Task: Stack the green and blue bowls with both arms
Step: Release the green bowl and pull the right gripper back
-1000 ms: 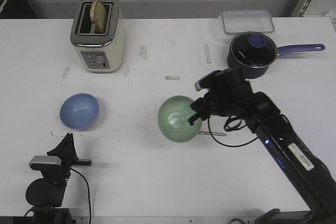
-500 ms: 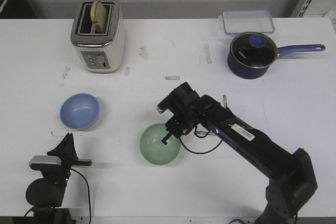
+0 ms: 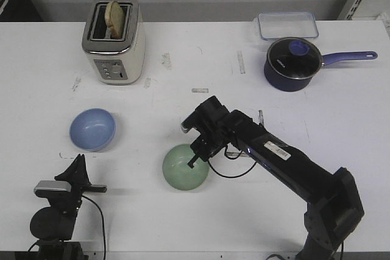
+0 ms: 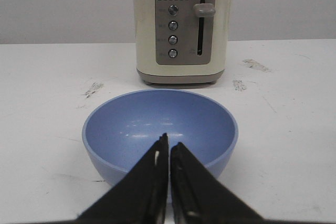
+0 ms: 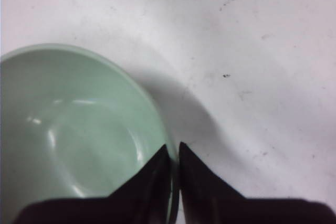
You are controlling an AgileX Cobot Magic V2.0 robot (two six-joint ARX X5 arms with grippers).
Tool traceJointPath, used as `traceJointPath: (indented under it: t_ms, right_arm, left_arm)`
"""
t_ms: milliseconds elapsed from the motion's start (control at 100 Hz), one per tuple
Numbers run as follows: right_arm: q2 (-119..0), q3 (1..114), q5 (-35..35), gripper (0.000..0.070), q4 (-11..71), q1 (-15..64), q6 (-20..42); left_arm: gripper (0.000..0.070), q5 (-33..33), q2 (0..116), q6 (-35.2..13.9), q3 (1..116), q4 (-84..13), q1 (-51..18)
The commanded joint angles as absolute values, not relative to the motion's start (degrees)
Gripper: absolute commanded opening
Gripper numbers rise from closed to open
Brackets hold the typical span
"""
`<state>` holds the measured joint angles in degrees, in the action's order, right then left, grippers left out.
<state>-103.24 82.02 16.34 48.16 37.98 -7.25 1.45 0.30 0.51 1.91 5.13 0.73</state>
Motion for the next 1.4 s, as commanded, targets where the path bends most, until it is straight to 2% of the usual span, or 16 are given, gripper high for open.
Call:
traceJointPath:
  t_ms: [0,50,100,430,480,590,660,800,950,1200,1390]
  right_arm:
    - [-104.49,82.94,16.47,0.0316,48.05,38.57,-7.60]
    - [-103.94,82.94,16.47,0.0396,48.03,38.57,-7.60]
    - [-103.39,83.05,16.45,0.0437,47.99,38.54,-7.60]
    - [-92.36,83.35,16.23,0.0440,48.03,33.91,-7.31]
    - [-89.93,83.35,15.94,0.0387,48.07,32.25,-7.22]
    - [-84.47,83.35,14.00,0.0170,48.05,27.62,-7.07]
    - [-80.99,83.35,11.29,0.0002,48.07,24.16,-7.20]
    - [-74.65,83.07,7.46,0.0000,48.49,16.29,-7.53]
    - [-67.79,78.11,7.05,0.0000,47.86,7.53,-7.55]
    - [-50.96,55.51,7.05,0.0000,37.39,-3.81,-7.84]
    - [-38.33,40.21,7.11,0.0000,29.78,-5.37,-7.92]
  left_arm:
    - [0.0002,1.52,0.23,0.40,0.69,5.67,0.73]
    - [0.0002,1.50,0.23,0.38,0.69,5.67,0.73]
    - [0.0002,1.50,0.23,0.38,0.69,5.67,0.73]
    - [0.0001,1.52,0.23,0.38,0.69,5.67,0.73]
    - [0.0002,1.52,0.23,0.38,0.69,5.67,0.73]
    - [0.0002,1.52,0.23,0.36,0.69,5.67,0.73]
    - [0.0001,1.52,0.23,0.38,0.69,5.67,0.73]
    - [0.0001,1.52,0.23,0.34,0.69,5.76,0.73]
    - [0.0002,1.54,0.23,0.34,0.69,5.67,0.73]
    - [0.0002,1.54,0.23,0.34,0.69,5.67,0.73]
    - [0.0002,1.54,0.23,0.34,0.69,5.67,0.73]
